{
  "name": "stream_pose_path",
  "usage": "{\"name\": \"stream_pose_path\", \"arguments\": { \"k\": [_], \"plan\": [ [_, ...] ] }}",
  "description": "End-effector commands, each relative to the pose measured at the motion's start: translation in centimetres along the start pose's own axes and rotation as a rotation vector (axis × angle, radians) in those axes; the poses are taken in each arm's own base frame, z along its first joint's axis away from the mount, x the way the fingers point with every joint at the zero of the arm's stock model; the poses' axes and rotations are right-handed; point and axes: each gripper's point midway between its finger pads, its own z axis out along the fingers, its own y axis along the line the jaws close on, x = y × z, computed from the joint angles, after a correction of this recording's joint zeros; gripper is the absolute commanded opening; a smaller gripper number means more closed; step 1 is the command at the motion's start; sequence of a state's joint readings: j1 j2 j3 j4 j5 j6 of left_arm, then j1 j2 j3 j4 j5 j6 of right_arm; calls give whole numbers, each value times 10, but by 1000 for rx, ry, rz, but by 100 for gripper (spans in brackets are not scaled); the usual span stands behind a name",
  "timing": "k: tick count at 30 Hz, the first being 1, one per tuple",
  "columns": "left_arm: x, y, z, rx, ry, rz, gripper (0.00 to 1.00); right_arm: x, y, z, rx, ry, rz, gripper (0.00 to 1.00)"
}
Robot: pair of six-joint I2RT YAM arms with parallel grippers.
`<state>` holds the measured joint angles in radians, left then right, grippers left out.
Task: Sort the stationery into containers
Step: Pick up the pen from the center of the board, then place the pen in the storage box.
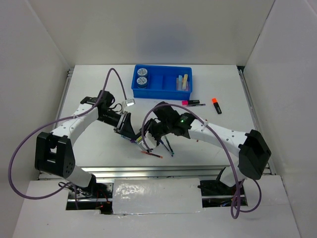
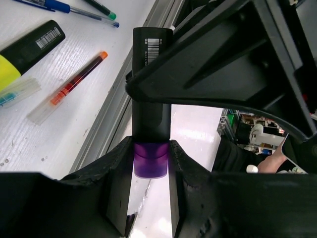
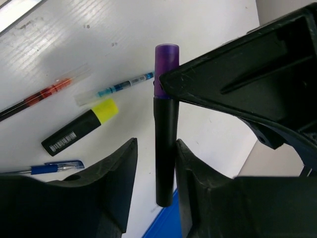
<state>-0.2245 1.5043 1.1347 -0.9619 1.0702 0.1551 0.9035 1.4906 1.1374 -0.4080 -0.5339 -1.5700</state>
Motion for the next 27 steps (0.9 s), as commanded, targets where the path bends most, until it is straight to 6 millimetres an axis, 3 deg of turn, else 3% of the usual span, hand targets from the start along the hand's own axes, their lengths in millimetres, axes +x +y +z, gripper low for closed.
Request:
{"name": "stream_pose_path", "arguments": {
  "k": [1, 3, 4, 5, 7, 9, 10, 15, 17, 18, 19, 20, 21, 22, 23, 24, 25, 26, 27],
  "plan": [
    [-7, -10, -1, 40, -6, 36, 0, 1, -7, 3, 4, 24, -39, 38],
    [-7, -10, -1, 41, -6, 41, 3, 2, -8, 2, 8, 28, -31, 32],
    [-7, -11, 0, 42, -5, 40, 12, 2, -9, 1, 13, 32, -29, 24],
    [-7, -11, -2, 35, -11, 45, 32, 1, -10, -1, 18, 35, -24, 20],
    [-10, -8, -4, 10, -39, 43, 49, 2, -10, -4, 29, 41, 14, 10],
    [-13, -4, -13, -24, -100, 44, 84, 9, -8, -12, 45, 54, 49, 5],
    [-23, 1, -18, -46, -154, 50, 99, 12, -7, -15, 57, 64, 57, 3],
    [-74, 7, -85, -276, -440, 166, 99, 47, 5, -42, 104, 143, 186, 0],
    [-102, 12, -137, -401, -619, 162, 99, 60, 2, -50, 148, 146, 328, 0],
    [-110, 15, -151, -449, -671, 156, 99, 78, -12, -66, 207, 171, 406, 0],
    [-120, 29, -179, -582, -781, 86, 99, 94, -20, -67, 247, 178, 480, 0],
    [-124, 33, -191, -641, -818, 83, 99, 101, -44, -79, 339, 165, 646, 0],
    [-126, 36, -200, -677, -841, 96, 99, 115, -56, -87, 396, 163, 749, 0],
    [-130, 37, -212, -726, -884, 114, 99, 148, -58, -91, 436, 189, 887, 0],
    [-127, 42, -212, -741, -896, 99, 99, 156, -95, -113, 570, 165, 1063, 0],
    [-128, 40, -213, -745, -916, 107, 99, 193, -86, -112, 596, 198, 1230, 0],
    [-127, 46, -214, -770, -932, 99, 99, 205, -94, -116, 658, 165, 1434, 0],
    [-127, 48, -215, -780, -942, 93, 99, 216, -132, -142, 776, 136, 1471, 0],
    [-127, 50, -211, -776, -943, 77, 99, 251, -112, -134, 772, 178, 1630, 0]
  ]
}}
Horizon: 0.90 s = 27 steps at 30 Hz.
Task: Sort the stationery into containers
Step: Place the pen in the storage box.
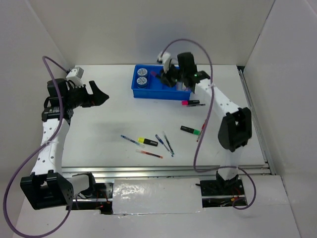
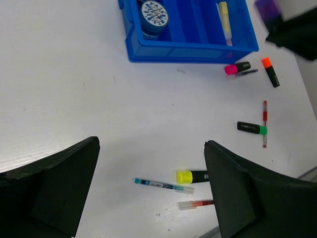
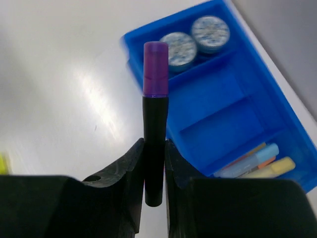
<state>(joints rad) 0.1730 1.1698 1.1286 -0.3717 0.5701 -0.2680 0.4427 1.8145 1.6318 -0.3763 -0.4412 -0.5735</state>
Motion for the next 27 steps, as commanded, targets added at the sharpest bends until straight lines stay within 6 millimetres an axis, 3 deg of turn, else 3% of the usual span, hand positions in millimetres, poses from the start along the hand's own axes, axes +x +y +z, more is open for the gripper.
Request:
{"name": "stream_pose_path", "arguments": {
  "k": [1, 2, 3, 7, 9, 14, 18, 25, 27],
  "plan": [
    [-11, 11, 5, -81, -79, -22, 99, -9, -68, 8, 180, -36, 678, 0],
    [-7, 10, 7, -80, -66, -30, 99, -31, -92, 1, 237, -92, 711, 0],
    [-2, 11, 11, -77, -47, -42, 99, -11, -101, 16, 277, -54, 786, 0],
    [5, 16, 17, -93, -29, -69, 99, -9, -126, 26, 504, -105, 910, 0],
    [6, 19, 19, -105, -32, -77, 99, 17, -137, 35, 675, -55, 969, 0],
    [11, 16, 23, -101, -27, -80, 99, 28, -133, 62, 624, -51, 979, 0],
    [18, 16, 26, -112, -5, -82, 99, 53, -138, 76, 672, -13, 989, 0],
    [29, 11, 27, -80, 22, -38, 99, 80, -146, 85, 703, 21, 988, 9],
    [37, 2, 28, -28, 52, 12, 99, 86, -146, 86, 698, 33, 987, 19]
  ]
}}
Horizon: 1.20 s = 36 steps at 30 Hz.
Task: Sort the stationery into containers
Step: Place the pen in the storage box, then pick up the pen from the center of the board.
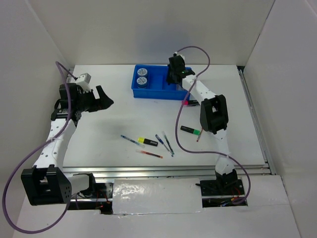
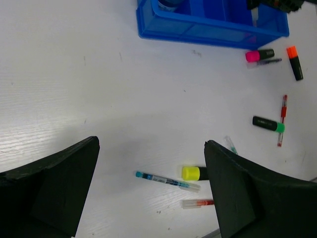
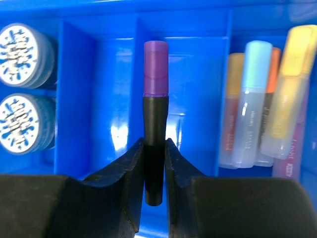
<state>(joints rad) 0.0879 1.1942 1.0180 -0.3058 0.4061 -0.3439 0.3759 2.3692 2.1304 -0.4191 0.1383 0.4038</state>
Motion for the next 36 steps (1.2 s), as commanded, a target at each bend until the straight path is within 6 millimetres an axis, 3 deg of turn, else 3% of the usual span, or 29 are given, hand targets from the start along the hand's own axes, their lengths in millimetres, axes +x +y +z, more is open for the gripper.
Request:
{"name": "stream_pose_path", "arguments": {
  "k": [1, 3, 6, 9, 12, 13, 15, 16, 18, 19, 21, 22, 23, 25, 26, 27, 31, 36],
  "plan": [
    [4, -22, -1, 135, 6, 165, 99, -33, 4, -4, -13, -88, 22, 32],
    [18, -37, -2, 214, 23, 271, 99, -27, 4, -1, -26, -69, 18, 52],
    [47, -59, -3, 355, 72, 459, 97, -24, 6, -2, -37, -55, 9, 64],
    [76, -69, 3, 433, 156, 539, 83, -27, 7, -6, -42, -60, 5, 67],
    [100, -77, 7, 510, 219, 650, 68, -43, 13, -29, -81, -69, 3, 67],
    [107, -77, 9, 521, 242, 662, 64, -62, 13, -50, -94, -97, 16, 67],
    [118, -84, 13, 561, 262, 725, 61, -72, 16, -74, -147, -96, 38, 66],
    [126, -89, 15, 590, 282, 746, 60, -96, 12, -103, -175, -136, 59, 65],
    [135, -93, 20, 630, 297, 804, 60, -99, 8, -126, -229, -121, 60, 65],
    [143, -98, 25, 658, 328, 825, 60, -116, 7, -156, -257, -161, 42, 65],
    [153, -101, 31, 691, 364, 886, 60, -110, -10, -169, -267, -139, 23, 65],
    [162, -105, 38, 710, 393, 912, 60, -114, -9, -193, -310, -150, -31, 65],
    [166, -105, 43, 715, 405, 959, 59, -109, -22, -206, -304, -131, -49, 66],
    [179, -112, 50, 749, 430, 1015, 59, -102, -29, -220, -331, -115, -117, 66],
    [182, -113, 54, 751, 434, 1039, 58, -90, -43, -219, -320, -83, -120, 67],
    [183, -113, 58, 738, 434, 1073, 58, -90, -46, -235, -335, -92, -131, 67],
    [201, -121, 72, 765, 476, 1117, 59, -62, -72, -246, -330, -56, -118, 67],
    [220, -118, 85, 761, 529, 1163, 59, -54, -88, -257, -326, -53, -93, 67]
  ]
}}
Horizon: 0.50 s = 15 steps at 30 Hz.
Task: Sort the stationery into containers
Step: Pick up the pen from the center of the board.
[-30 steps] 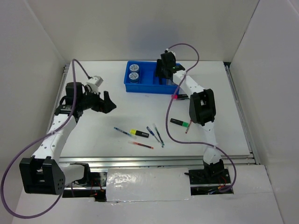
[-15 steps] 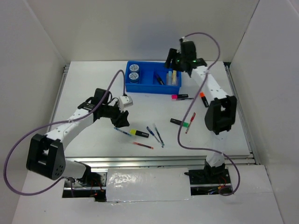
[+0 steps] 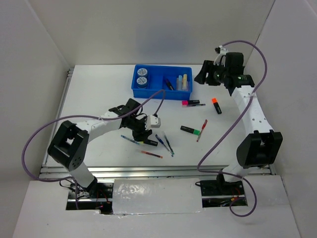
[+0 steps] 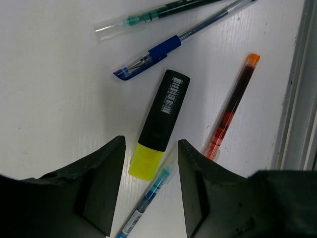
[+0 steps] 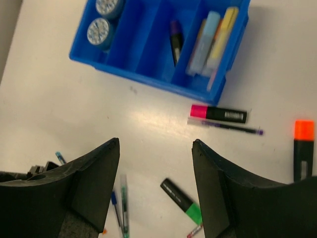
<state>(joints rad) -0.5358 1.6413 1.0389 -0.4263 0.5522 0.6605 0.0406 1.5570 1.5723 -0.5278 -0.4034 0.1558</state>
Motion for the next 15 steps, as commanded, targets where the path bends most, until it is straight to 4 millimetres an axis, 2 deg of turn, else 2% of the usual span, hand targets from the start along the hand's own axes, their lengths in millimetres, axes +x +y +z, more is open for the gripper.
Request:
{"name": "stream_pose_path", "arguments": {
  "k": [1, 4, 6, 15],
  "plan": [
    [-9, 13, 6, -27, 0, 88, 59, 11, -3, -10, -29, 30, -1, 67],
    [-3, 13, 12, -19, 26, 87, 59, 13, -1, -9, -48, 42, 7, 67],
    [1, 13, 16, -9, 38, 88, 59, 10, -13, -11, -43, 40, 24, 67],
    [9, 13, 26, 3, 73, 98, 59, 13, -20, -8, -48, 49, 42, 65]
  ]
}}
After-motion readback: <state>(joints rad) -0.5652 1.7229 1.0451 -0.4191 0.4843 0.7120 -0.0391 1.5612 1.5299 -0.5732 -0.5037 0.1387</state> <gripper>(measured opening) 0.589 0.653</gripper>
